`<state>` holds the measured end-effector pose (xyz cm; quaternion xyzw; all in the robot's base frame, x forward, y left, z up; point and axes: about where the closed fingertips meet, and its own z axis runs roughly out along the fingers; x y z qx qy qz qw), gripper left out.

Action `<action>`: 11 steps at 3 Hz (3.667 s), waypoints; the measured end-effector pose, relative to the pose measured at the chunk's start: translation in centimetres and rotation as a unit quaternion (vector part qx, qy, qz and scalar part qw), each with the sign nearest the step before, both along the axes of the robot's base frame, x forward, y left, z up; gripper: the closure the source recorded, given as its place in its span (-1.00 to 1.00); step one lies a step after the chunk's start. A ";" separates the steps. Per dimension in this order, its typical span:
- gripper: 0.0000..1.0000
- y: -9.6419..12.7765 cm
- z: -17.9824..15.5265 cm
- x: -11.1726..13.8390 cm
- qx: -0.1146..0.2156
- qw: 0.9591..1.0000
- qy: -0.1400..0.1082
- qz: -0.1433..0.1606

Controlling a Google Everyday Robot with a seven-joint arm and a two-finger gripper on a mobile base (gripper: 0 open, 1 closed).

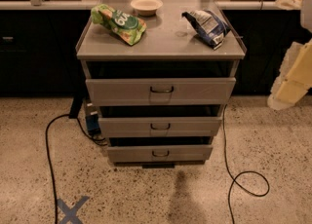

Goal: Open middle drawer

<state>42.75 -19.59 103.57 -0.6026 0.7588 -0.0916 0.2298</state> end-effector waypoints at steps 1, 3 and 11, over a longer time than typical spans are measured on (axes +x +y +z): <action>-1.00 0.0 0.0 0.0 0.000 1.000 0.000 0.000; -1.00 0.8 -3.4 -0.3 0.029 1.000 0.005 0.002; -1.00 9.7 -35.7 4.7 0.172 0.982 0.072 0.016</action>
Offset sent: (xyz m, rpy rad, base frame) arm 0.0003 -0.0011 -0.0138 0.0322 0.0212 -0.0184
